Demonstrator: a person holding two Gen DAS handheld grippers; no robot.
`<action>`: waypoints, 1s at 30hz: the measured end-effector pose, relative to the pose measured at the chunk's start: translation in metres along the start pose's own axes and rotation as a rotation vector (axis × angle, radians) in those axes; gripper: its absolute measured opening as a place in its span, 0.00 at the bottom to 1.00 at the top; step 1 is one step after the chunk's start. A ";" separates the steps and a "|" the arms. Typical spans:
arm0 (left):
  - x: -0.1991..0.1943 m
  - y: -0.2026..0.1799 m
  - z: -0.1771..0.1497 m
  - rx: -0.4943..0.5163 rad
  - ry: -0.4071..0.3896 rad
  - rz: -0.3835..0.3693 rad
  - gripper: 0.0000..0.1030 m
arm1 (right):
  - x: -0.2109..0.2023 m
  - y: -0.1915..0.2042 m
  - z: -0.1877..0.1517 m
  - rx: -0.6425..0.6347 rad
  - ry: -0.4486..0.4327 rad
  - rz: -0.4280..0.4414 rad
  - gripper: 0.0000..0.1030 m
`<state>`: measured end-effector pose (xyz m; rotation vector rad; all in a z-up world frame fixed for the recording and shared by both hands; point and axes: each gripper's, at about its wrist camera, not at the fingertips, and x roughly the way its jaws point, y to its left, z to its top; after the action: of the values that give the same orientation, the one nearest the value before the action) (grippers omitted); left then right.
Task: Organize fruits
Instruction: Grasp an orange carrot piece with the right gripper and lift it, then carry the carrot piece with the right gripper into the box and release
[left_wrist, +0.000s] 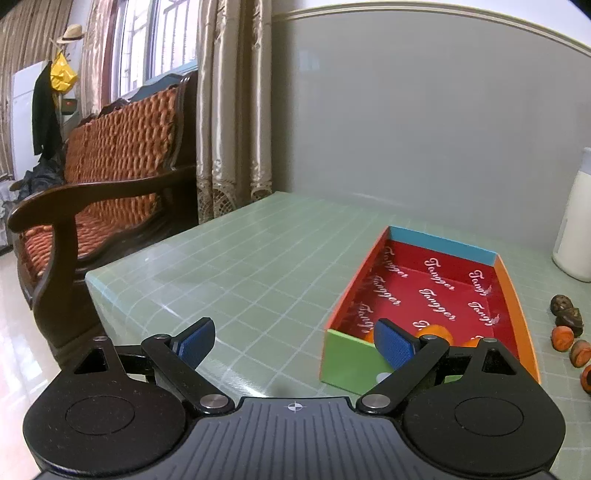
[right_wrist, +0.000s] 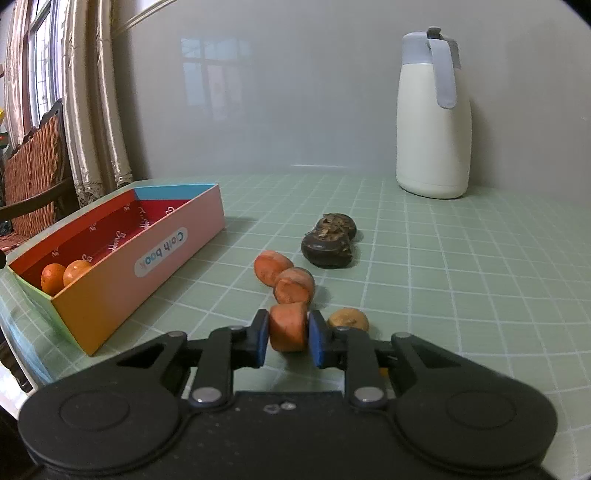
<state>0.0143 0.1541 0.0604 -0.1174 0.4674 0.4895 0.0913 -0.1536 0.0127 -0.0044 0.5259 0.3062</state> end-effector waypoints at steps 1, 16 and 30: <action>0.000 0.002 0.000 -0.003 0.002 0.002 0.90 | 0.000 0.002 0.000 -0.005 0.000 0.004 0.21; -0.005 0.024 -0.003 -0.027 0.008 0.036 0.90 | 0.001 0.031 0.010 -0.038 -0.031 0.088 0.20; -0.007 0.050 -0.009 -0.059 0.020 0.072 0.90 | 0.005 0.071 0.031 -0.091 -0.088 0.170 0.20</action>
<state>-0.0189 0.1925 0.0557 -0.1626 0.4784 0.5728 0.0895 -0.0817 0.0421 -0.0346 0.4256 0.4945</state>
